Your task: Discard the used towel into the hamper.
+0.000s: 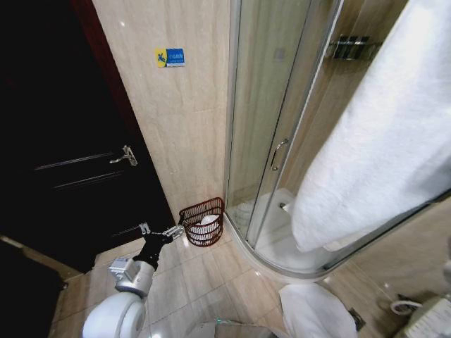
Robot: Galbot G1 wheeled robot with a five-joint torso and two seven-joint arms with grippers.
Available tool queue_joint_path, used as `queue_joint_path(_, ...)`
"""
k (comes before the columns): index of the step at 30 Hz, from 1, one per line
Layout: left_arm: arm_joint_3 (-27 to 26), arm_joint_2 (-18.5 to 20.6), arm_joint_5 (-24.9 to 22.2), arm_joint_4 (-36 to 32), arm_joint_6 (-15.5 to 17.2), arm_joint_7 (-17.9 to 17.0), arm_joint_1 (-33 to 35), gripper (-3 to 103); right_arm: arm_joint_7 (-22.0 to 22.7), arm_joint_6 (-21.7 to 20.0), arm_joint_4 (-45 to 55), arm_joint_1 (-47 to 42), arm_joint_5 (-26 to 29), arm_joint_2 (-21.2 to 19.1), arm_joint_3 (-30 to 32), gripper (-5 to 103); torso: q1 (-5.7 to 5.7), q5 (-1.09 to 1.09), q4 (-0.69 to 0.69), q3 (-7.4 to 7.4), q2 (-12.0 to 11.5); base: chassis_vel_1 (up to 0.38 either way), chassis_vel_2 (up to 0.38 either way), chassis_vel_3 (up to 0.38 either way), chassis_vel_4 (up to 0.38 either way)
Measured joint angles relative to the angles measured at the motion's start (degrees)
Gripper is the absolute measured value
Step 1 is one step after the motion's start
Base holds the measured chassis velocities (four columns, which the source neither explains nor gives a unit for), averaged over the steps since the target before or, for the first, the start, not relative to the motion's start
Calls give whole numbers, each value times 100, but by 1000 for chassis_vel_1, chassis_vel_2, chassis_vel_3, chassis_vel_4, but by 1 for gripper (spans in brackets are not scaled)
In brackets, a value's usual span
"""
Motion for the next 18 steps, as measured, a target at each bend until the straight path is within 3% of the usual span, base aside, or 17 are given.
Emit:
queue_joint_path(7, 0, 0, 0, 0, 0, 0, 0, 100, -446, 372, -183, -115, -358, 531, -107, 5, 0, 2, -1, 0, 0, 0, 0, 0, 0)
queue_joint_path(18, 0, 0, 0, 0, 0, 0, 0, 100, -1119, 974, -485, -271, -288, 981, -137, 5, 0, 1, -1, 0, 0, 0, 0, 0, 0)
